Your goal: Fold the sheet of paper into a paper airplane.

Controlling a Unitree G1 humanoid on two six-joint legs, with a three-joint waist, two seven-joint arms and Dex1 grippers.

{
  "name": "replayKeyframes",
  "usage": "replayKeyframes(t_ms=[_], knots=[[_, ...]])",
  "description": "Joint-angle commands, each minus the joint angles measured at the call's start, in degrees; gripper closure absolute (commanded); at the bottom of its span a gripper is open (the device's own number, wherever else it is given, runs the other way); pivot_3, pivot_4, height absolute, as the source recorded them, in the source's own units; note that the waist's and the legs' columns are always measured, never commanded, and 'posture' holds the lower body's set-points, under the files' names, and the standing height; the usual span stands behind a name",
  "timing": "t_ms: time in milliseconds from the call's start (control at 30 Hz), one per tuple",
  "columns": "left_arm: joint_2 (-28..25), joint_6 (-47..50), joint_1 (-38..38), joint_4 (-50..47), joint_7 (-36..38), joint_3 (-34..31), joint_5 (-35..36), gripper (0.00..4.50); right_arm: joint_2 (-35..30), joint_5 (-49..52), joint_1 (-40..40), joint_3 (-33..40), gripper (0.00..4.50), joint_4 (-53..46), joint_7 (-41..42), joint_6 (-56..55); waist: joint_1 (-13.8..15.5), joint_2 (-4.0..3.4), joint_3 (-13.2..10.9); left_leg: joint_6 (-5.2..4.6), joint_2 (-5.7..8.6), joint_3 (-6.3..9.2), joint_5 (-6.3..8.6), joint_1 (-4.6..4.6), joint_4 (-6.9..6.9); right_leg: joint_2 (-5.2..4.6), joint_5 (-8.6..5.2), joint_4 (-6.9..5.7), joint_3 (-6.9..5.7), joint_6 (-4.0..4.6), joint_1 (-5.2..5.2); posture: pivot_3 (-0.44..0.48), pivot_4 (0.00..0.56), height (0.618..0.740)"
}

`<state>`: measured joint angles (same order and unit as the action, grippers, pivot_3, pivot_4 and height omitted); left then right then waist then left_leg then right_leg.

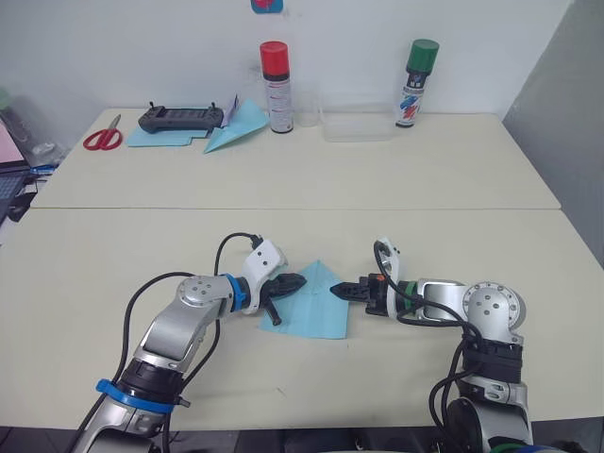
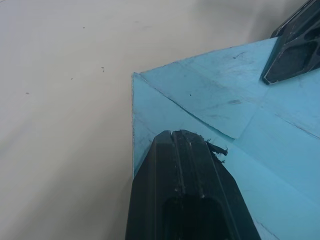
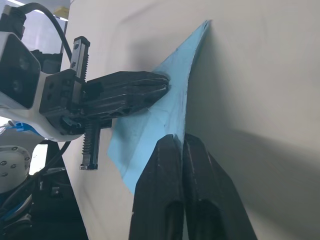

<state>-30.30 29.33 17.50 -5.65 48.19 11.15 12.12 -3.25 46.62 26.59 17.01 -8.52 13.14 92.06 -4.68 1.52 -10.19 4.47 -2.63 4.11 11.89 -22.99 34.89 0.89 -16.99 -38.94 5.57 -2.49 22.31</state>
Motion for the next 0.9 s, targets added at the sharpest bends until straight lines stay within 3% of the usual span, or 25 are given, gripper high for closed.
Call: replayKeyframes(t_ms=[33, 333, 900], knots=[[0.32, -0.34, 0.69, -0.1, 0.25, 0.67, -0.3, 4.5, 0.11, 0.27, 0.95, 1.24, 4.46, -0.67, -0.36, 0.44, 0.0, 0.0, 0.0, 0.0, 0.0, 0.0, 0.0, 0.0, 0.0, 0.0, 0.0, 0.0, 0.0, 0.0, 0.0, 0.0, 0.15, 0.74], [1.9, -0.1, 3.23, 0.53, 0.56, 1.49, -0.18, 4.5, 0.45, 0.87, 1.04, -0.08, 4.46, -2.04, 1.13, -0.91, -0.04, -0.01, -0.01, 0.0, 0.0, 0.0, 0.0, -0.01, 0.0, 0.0, 0.0, 0.0, 0.0, 0.0, 0.01, 0.0, 0.15, 0.74], [-0.82, 0.85, 3.12, 0.56, 1.68, 1.34, -0.63, 4.5, 3.31, -0.36, 3.13, -5.71, 4.46, 0.05, 2.67, -6.93, -0.09, -0.05, -0.09, 0.0, 0.0, 0.0, 0.0, -0.07, -0.04, 0.01, -0.01, 0.02, 0.0, 0.0, 0.09, 0.0, 0.15, 0.74]])
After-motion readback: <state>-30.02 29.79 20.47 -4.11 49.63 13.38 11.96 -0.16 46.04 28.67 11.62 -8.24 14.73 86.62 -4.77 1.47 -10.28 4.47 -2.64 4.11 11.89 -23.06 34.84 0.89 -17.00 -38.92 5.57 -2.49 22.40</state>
